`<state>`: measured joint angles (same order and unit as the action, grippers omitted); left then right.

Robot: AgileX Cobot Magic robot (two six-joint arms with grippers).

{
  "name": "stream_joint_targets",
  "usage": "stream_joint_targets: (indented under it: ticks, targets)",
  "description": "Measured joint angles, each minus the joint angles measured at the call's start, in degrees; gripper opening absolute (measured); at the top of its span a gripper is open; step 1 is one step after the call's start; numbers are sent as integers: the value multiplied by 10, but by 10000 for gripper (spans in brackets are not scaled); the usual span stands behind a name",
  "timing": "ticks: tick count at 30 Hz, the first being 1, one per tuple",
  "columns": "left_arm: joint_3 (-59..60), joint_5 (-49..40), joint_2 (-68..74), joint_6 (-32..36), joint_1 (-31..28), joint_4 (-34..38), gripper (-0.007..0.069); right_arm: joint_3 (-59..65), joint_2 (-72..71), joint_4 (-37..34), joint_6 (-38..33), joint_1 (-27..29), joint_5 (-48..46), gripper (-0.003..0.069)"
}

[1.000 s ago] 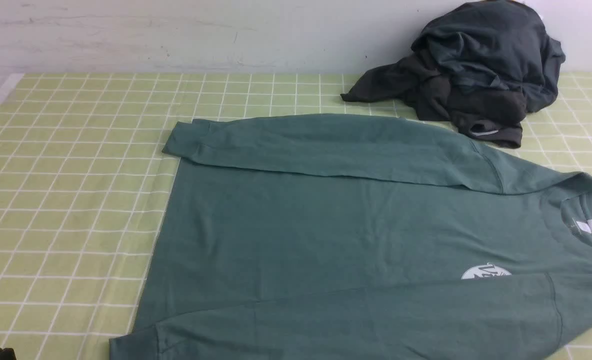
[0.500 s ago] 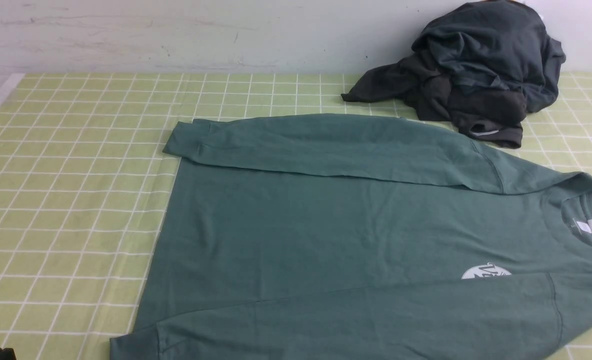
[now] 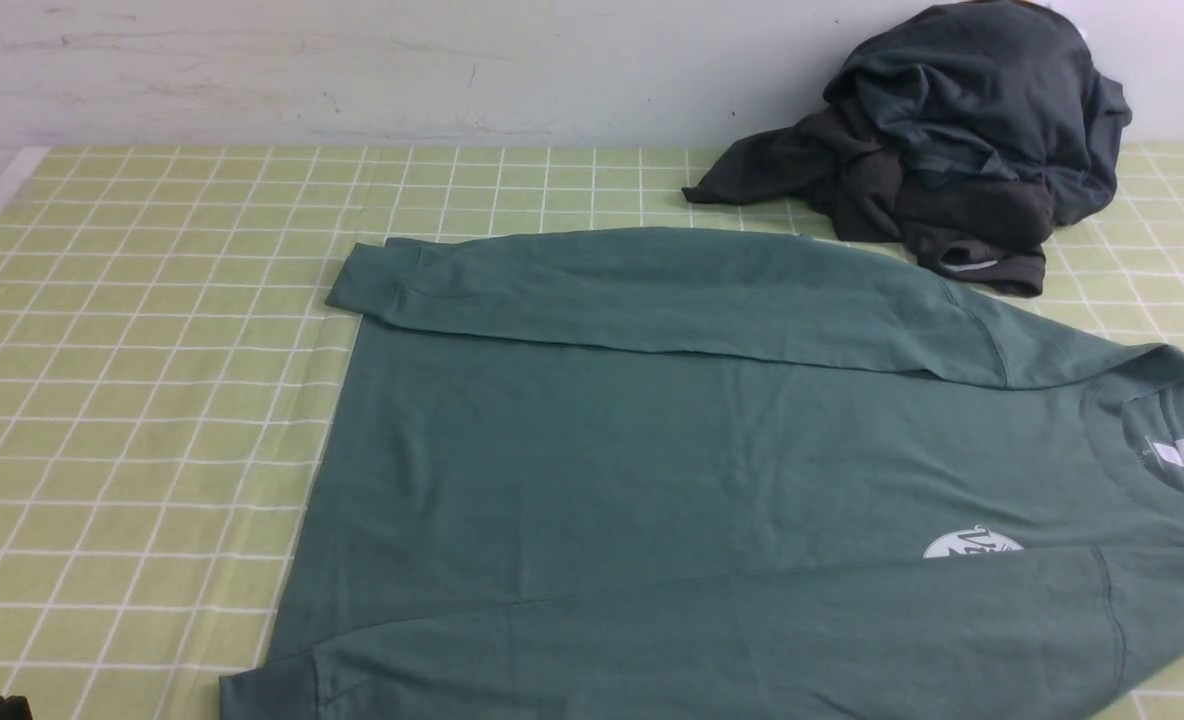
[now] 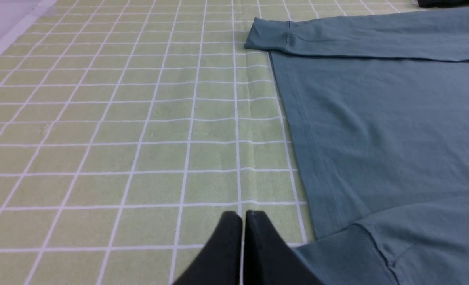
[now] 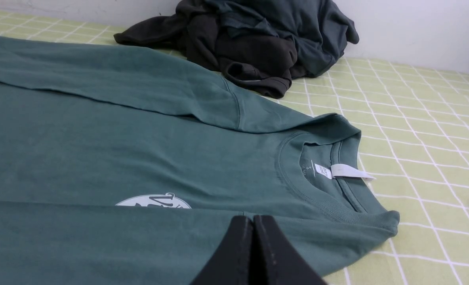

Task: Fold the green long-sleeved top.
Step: Use the left arm to clamp the cuff closest to it

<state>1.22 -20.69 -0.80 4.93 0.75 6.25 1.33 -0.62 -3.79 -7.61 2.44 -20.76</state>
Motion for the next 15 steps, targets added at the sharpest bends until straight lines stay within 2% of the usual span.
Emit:
stream_joint_targets:
  ticks: [12,15]
  targets:
    - [0,3,0,0,0,-1,0,0,0,0,0,0,1,-6]
    - [5,38,0,1,0,-22,0,2,0,5,0,0,39,-6]
